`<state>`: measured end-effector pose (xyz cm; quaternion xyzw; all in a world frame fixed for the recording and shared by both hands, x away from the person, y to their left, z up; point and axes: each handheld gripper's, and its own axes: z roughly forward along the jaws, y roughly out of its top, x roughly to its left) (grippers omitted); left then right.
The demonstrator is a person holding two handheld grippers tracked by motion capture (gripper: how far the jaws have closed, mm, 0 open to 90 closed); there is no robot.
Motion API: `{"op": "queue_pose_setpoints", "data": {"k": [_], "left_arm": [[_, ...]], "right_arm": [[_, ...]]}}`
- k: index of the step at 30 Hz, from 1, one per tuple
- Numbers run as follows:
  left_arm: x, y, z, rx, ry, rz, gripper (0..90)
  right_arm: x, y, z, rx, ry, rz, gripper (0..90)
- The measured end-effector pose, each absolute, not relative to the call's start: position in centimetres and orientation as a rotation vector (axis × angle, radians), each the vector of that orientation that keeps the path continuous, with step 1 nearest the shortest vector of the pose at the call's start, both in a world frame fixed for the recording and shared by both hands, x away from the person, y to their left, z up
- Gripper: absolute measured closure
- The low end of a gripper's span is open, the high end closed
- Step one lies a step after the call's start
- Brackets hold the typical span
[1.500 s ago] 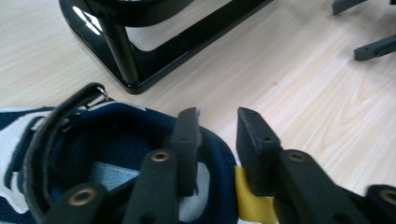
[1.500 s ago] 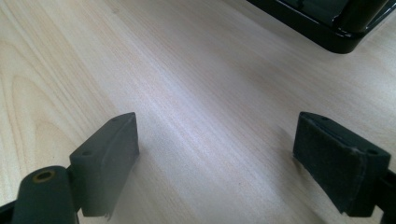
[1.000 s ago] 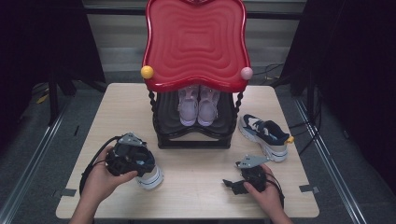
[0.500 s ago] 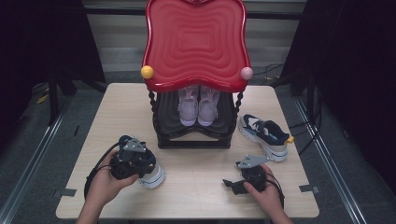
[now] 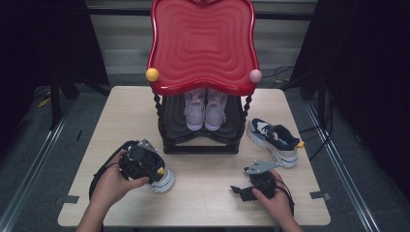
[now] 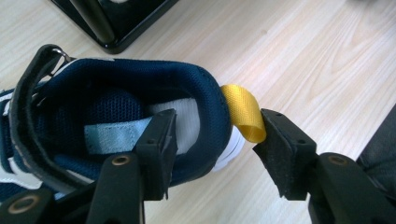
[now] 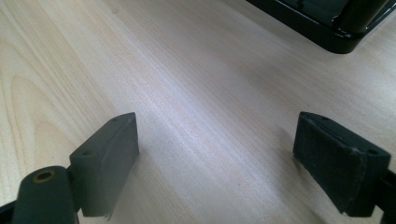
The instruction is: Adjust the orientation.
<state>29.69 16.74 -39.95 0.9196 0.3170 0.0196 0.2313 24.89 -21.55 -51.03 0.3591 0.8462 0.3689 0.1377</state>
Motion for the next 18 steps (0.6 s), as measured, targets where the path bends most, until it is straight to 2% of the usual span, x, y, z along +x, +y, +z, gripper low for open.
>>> {"op": "queue_pose_setpoints", "data": {"k": [5,18], "left_arm": [[30.5,15.9,-39.6,2.628,0.874,0.02,46.3],[31.3,14.6,-40.1,2.71,0.877,-0.06,46.8]], "right_arm": [[24.9,-21.5,-51.0,1.042,2.448,1.063,13.8],[25.0,-21.5,-51.0,1.04,2.447,1.066,13.8]]}}
